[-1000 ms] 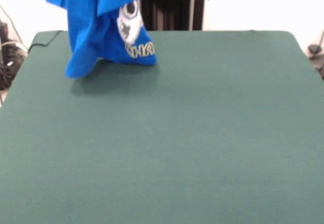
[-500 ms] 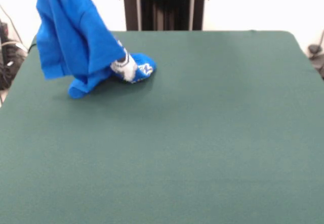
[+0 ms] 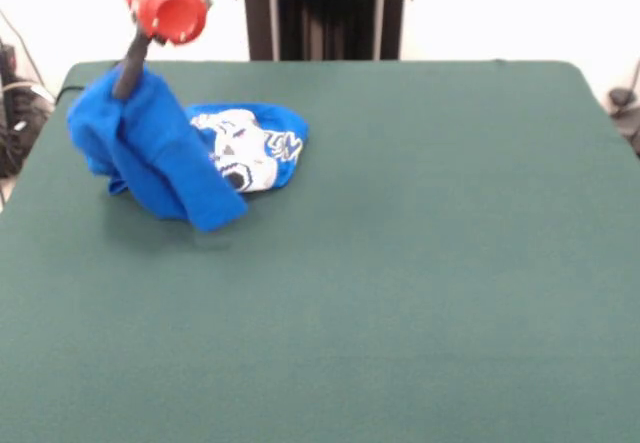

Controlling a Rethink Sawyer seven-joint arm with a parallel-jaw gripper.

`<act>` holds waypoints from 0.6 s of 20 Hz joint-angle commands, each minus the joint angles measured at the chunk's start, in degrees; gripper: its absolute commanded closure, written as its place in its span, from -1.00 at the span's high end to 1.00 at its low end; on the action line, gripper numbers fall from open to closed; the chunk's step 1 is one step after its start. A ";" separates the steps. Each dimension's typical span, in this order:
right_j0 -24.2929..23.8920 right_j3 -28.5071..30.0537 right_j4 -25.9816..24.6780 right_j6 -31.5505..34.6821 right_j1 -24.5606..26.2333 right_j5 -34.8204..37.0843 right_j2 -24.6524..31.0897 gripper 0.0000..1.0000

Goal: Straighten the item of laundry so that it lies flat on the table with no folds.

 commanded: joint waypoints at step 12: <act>-28.22 6.23 -7.59 3.04 -0.96 9.16 60.89 -1.00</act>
